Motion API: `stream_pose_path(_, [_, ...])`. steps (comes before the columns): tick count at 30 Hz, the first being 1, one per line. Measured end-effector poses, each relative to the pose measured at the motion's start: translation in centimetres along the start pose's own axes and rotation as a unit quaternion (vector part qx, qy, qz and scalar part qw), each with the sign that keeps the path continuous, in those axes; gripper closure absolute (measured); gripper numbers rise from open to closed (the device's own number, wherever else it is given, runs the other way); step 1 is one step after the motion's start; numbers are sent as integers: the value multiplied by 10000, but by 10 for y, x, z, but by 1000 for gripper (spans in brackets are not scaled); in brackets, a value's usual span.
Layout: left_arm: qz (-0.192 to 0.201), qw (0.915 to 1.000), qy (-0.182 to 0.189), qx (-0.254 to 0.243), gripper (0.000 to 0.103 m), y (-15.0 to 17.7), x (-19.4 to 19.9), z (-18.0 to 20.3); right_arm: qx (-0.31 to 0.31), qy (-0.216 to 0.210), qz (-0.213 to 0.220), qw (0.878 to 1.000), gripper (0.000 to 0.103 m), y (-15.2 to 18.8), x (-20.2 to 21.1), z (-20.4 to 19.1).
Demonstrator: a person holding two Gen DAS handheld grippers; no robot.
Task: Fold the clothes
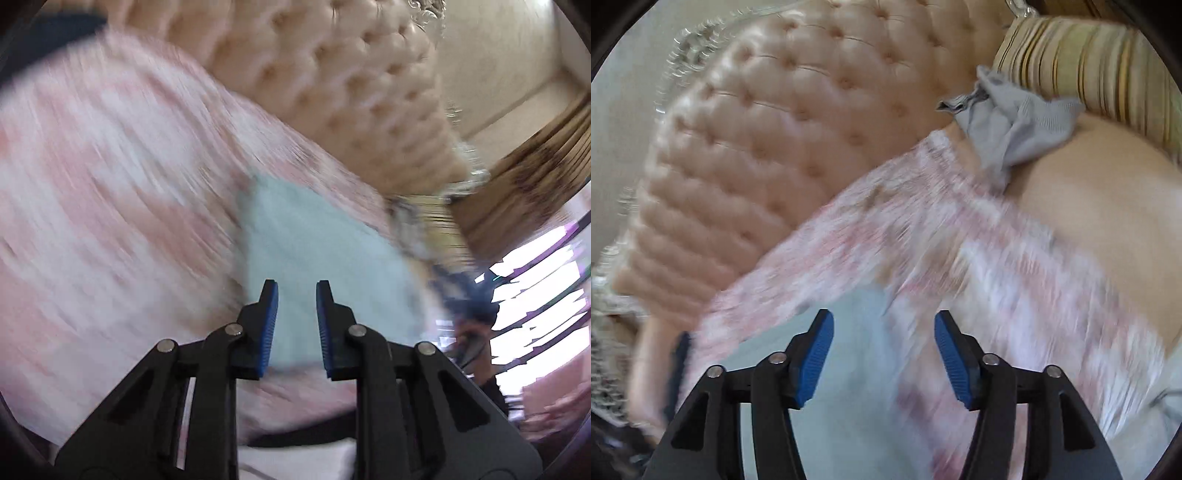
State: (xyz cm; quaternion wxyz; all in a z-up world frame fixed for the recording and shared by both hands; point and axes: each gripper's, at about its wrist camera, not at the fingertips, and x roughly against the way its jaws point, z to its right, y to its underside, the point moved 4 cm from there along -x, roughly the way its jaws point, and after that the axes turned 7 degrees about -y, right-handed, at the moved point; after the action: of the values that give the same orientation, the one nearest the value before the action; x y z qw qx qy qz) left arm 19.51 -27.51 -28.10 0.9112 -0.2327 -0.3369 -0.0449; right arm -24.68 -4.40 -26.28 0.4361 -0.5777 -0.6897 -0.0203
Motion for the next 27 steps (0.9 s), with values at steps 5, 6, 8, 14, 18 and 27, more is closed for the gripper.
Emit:
stream_pose_path(5, [-167,9981,-536,-264,80,18,-19,17,160,-233,-506,9983,41,66,9,-24])
stream_pose_path(6, [-101,9972,-608,-422,80,20,-18,23,267,-222,-566,9978,41,75,4,-27])
stream_pose_path(8, [-31,9961,-552,-680,80,23,-18,38,316,-276,-681,9968,41,86,-6,-32])
stream_pose_path(14, [-587,9886,-1083,-862,80,26,-60,41,237,233,-1058,9938,41,91,-31,-27])
stream_pose_path(18, [-659,9855,-1211,-987,78,32,-71,38,543,401,-1062,9920,41,96,-34,-33])
stream_pose_path(27, [-432,9813,-1278,-1373,76,39,-72,38,1529,1072,-1091,9763,27,110,-44,-51])
